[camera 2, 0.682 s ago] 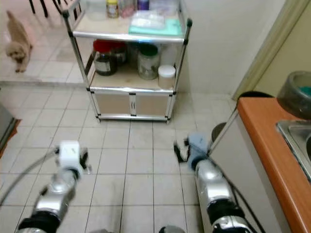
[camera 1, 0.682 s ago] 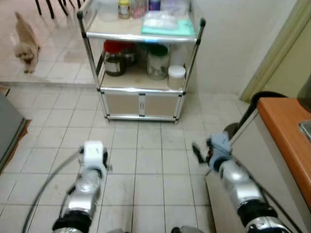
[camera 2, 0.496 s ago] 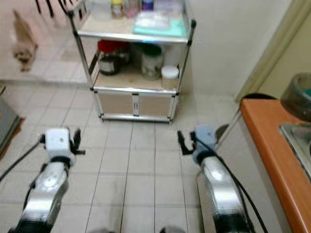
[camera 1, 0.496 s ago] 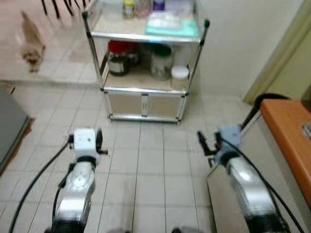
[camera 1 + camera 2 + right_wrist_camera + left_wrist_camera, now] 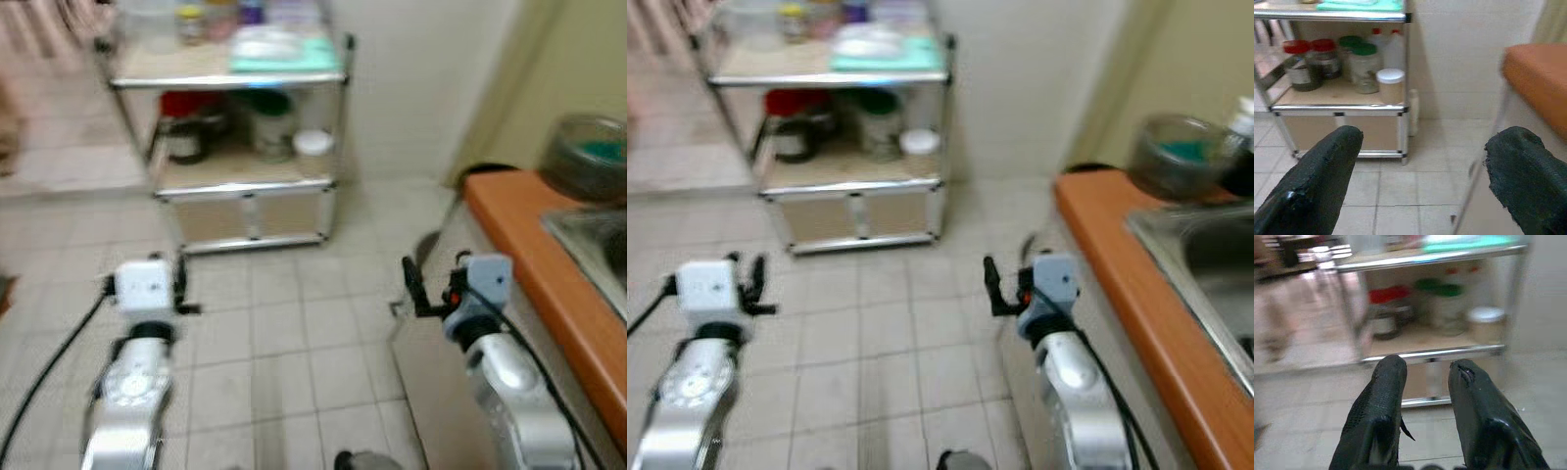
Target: Kitchen organization
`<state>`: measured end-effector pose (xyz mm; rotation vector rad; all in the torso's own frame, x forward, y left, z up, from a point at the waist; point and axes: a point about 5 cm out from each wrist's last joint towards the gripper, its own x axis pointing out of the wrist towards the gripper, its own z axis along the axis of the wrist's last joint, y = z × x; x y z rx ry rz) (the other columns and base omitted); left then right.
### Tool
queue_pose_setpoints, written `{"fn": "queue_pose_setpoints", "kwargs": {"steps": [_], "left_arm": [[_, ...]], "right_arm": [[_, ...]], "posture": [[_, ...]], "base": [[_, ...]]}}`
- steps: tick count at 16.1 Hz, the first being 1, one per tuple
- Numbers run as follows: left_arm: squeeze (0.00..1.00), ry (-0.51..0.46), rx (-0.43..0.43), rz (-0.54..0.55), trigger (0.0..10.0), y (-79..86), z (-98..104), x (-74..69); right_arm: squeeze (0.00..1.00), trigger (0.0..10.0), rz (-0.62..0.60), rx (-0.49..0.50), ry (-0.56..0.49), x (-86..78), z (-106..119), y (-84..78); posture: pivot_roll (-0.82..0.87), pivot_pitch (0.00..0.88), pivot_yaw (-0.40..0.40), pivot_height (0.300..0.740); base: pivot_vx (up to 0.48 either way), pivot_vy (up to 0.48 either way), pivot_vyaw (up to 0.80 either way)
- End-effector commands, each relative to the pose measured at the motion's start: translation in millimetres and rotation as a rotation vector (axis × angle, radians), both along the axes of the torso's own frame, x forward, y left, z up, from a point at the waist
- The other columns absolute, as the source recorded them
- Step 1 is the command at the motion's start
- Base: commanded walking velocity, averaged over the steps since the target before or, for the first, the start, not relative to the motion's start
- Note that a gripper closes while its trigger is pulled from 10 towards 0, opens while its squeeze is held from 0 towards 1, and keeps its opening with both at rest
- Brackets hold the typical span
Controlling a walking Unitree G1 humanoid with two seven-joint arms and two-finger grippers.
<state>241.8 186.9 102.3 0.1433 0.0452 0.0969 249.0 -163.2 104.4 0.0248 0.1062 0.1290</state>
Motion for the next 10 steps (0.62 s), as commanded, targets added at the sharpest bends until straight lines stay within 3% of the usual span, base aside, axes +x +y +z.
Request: {"fn": "queue_pose_setpoints", "kwargs": {"steps": [1, 4, 8, 10], "left_arm": [[0.0, 0.026, 0.002, -0.037, 10.0, -8.4, -1, -3.2], [0.0, 0.052, 0.006, -0.058, 10.0, -16.0, -3, -3.1], [0.0, 0.044, 0.018, -0.015, 10.0, -9.6, 4, 3.4], [0.0, 0.057, 0.013, -0.032, 10.0, -8.0, 6, 2.6]], "right_arm": [[1.0, 10.0, 0.02, 0.003, -0.024, 2.3, 9, -0.2], [1.0, 10.0, -0.035, -0.051, 0.012, 1.1, 6, -10.0], [1.0, 10.0, -0.062, -0.042, 0.034, 3.6, 7, -12.0], [1.0, 10.0, -0.08, -0.032, 0.037, 2.9, 9, -12.1]], "posture": [[-0.05, 0.0, 0.03, 0.74], [-0.07, 0.0, 0.014, 0.74], [-0.07, 0.0, -0.001, 0.74], [-0.06, 0.0, 0.005, 0.74]], "base": [[0.0, 0.0, -0.8], [0.0, 0.0, -0.8], [0.0, 0.0, -0.8], [0.0, 0.409, -0.8]]}}
